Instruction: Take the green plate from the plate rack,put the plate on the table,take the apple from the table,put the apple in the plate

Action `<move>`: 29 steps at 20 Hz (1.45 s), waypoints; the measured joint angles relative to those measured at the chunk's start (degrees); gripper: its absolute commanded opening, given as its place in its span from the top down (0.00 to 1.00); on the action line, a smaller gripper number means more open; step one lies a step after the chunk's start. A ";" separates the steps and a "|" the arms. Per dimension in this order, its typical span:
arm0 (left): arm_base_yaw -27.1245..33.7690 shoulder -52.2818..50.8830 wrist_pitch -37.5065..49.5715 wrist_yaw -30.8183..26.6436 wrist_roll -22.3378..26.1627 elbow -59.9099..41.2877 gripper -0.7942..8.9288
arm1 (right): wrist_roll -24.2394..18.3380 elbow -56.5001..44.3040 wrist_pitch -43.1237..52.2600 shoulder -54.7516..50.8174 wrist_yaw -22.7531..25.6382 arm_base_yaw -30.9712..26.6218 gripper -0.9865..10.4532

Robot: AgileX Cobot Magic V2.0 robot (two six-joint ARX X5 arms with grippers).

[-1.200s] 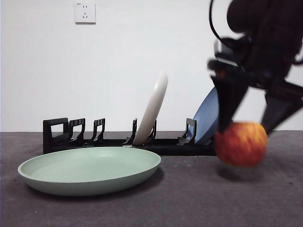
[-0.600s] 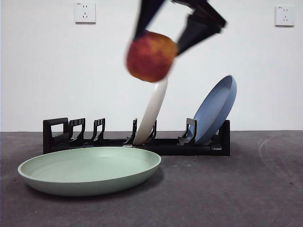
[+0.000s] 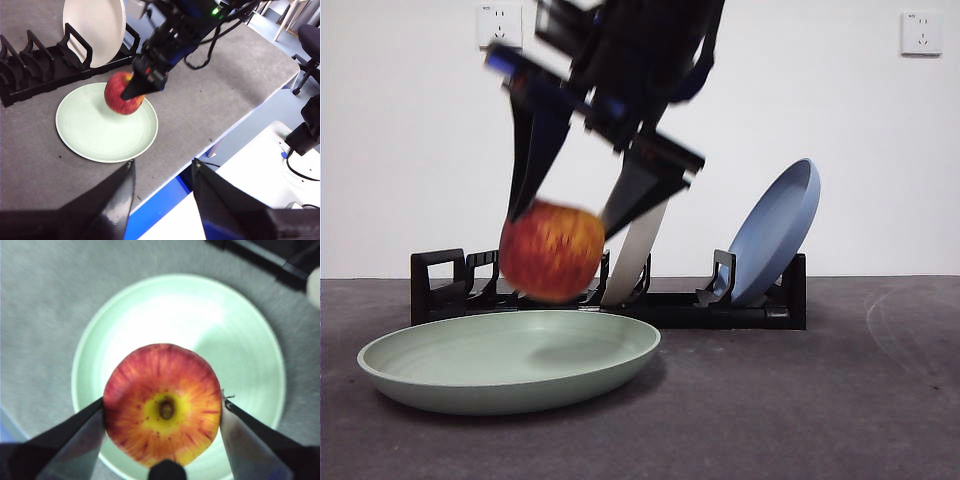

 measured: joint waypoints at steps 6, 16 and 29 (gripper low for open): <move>0.00 0.00 0.00 -0.46 0.02 0.00 0.73 | 0.20 0.04 2.49 5.51 1.97 1.14 0.92; 0.00 0.00 0.00 -1.07 0.04 0.00 0.73 | 0.17 0.55 3.50 6.91 2.51 1.70 0.75; 0.00 0.00 0.00 -1.07 0.04 0.00 0.73 | 0.17 2.34 1.92 7.23 2.49 1.75 0.43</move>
